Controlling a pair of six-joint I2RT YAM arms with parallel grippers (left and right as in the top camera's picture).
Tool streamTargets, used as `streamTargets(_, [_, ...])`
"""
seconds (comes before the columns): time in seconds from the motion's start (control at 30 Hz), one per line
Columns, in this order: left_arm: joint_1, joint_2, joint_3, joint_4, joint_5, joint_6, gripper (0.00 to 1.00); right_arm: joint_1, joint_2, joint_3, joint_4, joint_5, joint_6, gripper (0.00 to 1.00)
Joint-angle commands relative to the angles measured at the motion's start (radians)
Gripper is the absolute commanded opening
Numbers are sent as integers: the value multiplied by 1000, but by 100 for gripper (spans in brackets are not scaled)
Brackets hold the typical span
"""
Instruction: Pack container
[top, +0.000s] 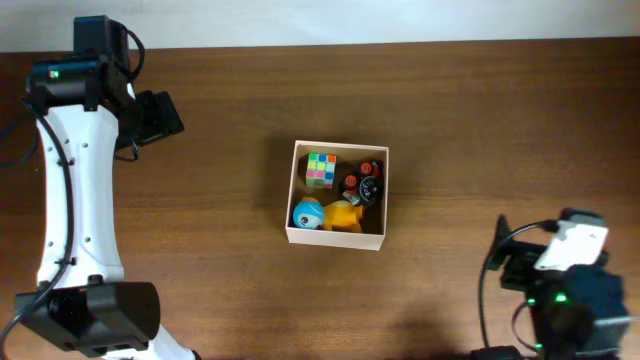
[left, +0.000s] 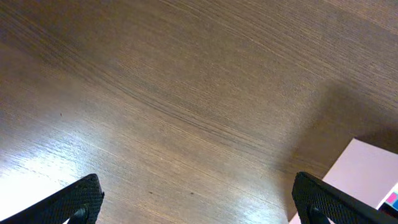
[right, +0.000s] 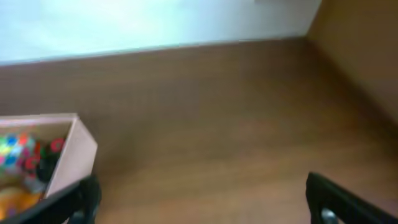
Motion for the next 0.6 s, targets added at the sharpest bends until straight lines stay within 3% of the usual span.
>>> streamTargets(0.0, [2,-29,19,-1,-7,12,99,-11,-95,-169,97,-68,4,99])
streamTargets(0.23, [2,-29,19,-1,-7,12,99,-30,-287,-430,219,-96,30,99])
streamTargets(0.57, [2,-29,19,-1,-7,12,99,-30,-418,-562,219,-93,31,99])
